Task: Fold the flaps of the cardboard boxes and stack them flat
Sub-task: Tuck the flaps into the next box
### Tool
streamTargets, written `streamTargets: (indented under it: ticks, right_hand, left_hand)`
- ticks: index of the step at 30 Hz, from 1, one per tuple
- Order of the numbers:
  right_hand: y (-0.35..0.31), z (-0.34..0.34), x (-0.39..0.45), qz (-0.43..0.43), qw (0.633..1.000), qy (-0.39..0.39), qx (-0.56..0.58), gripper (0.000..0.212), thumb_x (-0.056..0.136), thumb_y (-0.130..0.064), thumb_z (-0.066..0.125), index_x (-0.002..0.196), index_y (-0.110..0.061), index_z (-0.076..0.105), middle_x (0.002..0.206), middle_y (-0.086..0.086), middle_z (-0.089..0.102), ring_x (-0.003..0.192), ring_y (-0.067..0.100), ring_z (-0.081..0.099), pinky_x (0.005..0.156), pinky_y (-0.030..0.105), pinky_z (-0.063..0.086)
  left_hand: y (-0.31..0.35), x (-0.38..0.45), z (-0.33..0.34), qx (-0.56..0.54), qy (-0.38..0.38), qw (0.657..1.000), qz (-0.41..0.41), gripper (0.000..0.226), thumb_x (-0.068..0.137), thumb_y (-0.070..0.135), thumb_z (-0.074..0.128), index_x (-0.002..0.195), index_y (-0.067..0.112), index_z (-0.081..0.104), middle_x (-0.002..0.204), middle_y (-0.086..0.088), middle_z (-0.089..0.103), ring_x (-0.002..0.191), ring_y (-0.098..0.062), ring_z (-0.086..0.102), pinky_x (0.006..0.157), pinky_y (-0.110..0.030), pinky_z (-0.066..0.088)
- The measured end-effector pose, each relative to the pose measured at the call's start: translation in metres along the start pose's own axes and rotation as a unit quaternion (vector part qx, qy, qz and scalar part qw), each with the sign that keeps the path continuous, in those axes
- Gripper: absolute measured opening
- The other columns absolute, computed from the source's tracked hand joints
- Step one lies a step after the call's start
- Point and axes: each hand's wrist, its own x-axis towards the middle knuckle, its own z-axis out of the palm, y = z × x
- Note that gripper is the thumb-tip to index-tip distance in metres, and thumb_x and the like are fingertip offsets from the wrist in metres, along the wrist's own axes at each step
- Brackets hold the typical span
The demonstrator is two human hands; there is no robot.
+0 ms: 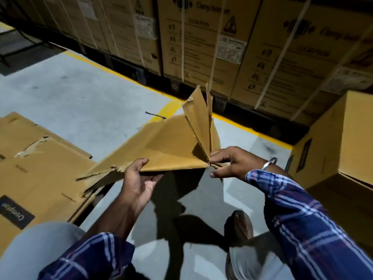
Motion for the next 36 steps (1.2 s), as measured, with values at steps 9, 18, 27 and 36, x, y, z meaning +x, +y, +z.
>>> streamTargets:
  ticks: [9,18,27,36]
  right_hand:
    - [-0.015,-0.008,-0.029,0.102,0.905,0.211,-0.356,0.029,0.081,-0.043,0.08,0.108,-0.034,0.076,0.101,-0.008,0.074,0.092,0.021,0.068,0.068,0.035,0.052]
    - [-0.062,0.094,-0.016,0.139,0.96,0.245,0.0,0.066,0.085,-0.078,0.054,0.081,-0.015,0.075,0.074,-0.001,0.075,0.07,0.014,0.071,0.069,0.045,0.06]
    - [-0.038,0.104,0.051,0.2,0.608,0.416,0.646,0.039,0.097,-0.019,0.064,0.133,-0.008,0.057,0.119,0.015,0.068,0.1,0.034,0.071,0.062,0.043,0.062]
    - [-0.042,0.102,0.075,0.164,0.59,0.428,0.665,0.042,0.089,0.011,0.055,0.13,-0.001,0.054,0.121,0.02,0.061,0.099,0.033,0.067,0.056,0.041,0.061]
  left_hand:
    - [0.011,0.009,0.017,-0.047,-0.003,0.995,0.089,0.015,0.091,-0.003,0.051,0.094,0.009,0.059,0.102,-0.014,0.066,0.093,-0.026,0.067,0.072,-0.034,0.063]
    - [0.011,0.018,0.03,-0.06,0.002,0.991,0.121,0.025,0.088,-0.007,0.054,0.109,0.007,0.059,0.106,-0.017,0.062,0.095,-0.028,0.066,0.066,-0.033,0.062]
    - [-0.004,0.001,0.023,0.004,0.01,0.999,0.052,0.024,0.094,0.003,0.054,0.116,0.011,0.058,0.097,-0.01,0.066,0.092,-0.026,0.065,0.059,-0.034,0.059]
    - [0.041,0.012,-0.006,-0.034,0.089,0.995,0.026,0.015,0.095,0.003,0.055,0.11,0.008,0.057,0.119,-0.022,0.061,0.093,-0.032,0.063,0.065,-0.043,0.06]
